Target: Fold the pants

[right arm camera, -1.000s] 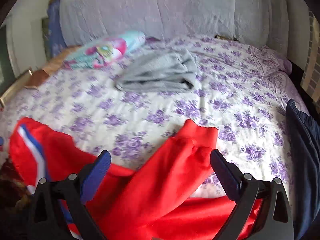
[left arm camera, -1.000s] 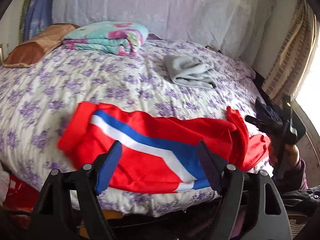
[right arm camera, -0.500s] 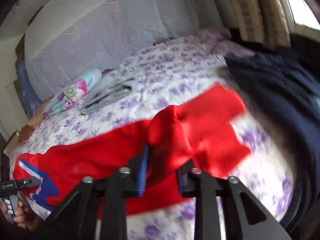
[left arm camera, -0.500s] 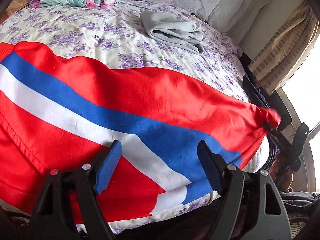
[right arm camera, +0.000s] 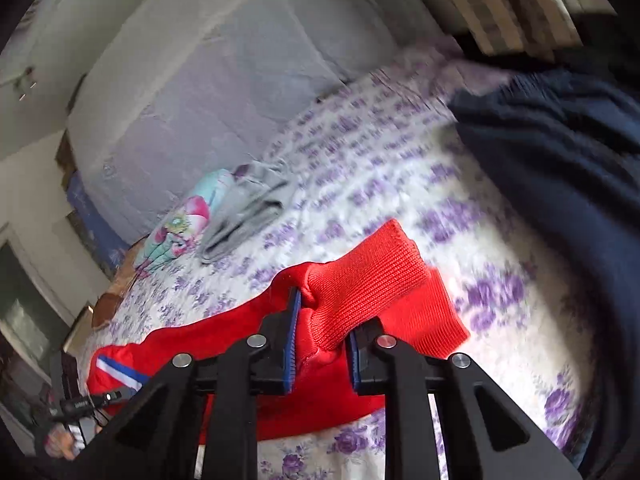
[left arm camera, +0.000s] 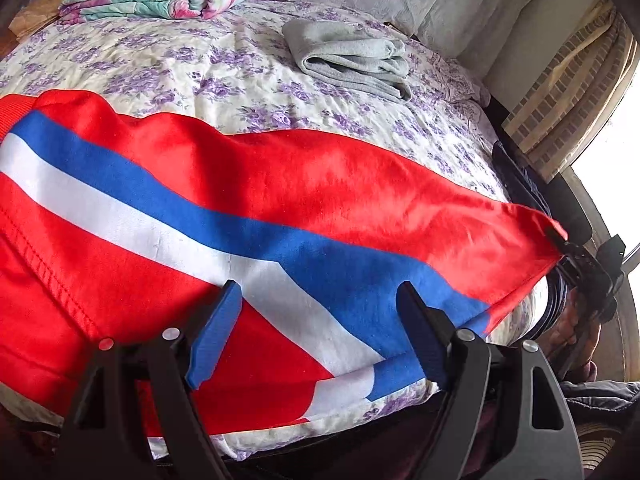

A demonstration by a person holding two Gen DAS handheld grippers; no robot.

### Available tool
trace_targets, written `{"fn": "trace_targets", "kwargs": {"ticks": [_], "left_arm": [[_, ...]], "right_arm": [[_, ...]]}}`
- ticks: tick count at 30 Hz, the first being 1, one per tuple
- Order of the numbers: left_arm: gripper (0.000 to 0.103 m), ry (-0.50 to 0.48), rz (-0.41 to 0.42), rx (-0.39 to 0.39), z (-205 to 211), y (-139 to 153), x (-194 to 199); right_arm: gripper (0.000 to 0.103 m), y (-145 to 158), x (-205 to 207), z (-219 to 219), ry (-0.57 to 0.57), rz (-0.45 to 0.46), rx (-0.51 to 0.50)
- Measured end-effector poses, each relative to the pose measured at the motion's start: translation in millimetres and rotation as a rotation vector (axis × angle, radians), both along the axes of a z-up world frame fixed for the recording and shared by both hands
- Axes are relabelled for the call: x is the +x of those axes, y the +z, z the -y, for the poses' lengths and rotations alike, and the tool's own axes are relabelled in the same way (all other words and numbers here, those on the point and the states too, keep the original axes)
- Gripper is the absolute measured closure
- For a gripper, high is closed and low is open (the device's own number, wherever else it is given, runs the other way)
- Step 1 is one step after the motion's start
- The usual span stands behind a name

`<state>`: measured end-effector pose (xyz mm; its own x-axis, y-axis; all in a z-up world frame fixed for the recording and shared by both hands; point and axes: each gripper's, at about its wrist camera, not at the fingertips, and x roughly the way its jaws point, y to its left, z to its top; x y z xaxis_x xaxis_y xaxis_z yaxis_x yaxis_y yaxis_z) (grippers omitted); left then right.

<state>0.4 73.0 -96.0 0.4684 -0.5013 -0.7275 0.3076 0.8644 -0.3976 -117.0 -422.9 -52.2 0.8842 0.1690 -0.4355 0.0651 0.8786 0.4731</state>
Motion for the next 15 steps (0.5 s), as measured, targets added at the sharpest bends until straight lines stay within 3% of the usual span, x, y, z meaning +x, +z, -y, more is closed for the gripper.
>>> {"fn": "trace_targets", "kwargs": {"ticks": [2, 4, 6, 8, 10, 12, 14, 15], "left_arm": [[0.026, -0.004, 0.003, 0.017, 0, 0, -3], [0.026, -0.013, 0.009, 0.031, 1, 1, -5], [0.026, -0.016, 0.011, 0.043, 0, 2, -8], [0.026, -0.019, 0.027, 0.071, 2, 8, -15], [0.025, -0.064, 0.076, 0.108, 10, 19, -26], [0.011, -0.09, 0.144, 0.198, 23, 27, -37], [0.009, -0.096, 0.155, 0.315, 36, 20, -36], [0.009, -0.105, 0.097, 0.344, 39, 8, -30]], "right_arm": [[0.082, -7, -1, 9, -0.002, -0.044, 0.009], [0.078, -37, 3, 25, -0.026, -0.182, 0.076], [0.072, -48, -9, 30, -0.031, -0.193, 0.13], [0.057, -26, -22, 20, -0.084, -0.17, 0.023], [0.046, 8, -40, 12, -0.159, -0.057, -0.086], [0.039, 39, -42, 4, -0.181, 0.016, -0.147], [0.035, 62, -21, -8, -0.049, 0.034, -0.11], [0.032, 70, -3, -21, 0.062, 0.027, -0.068]]}}
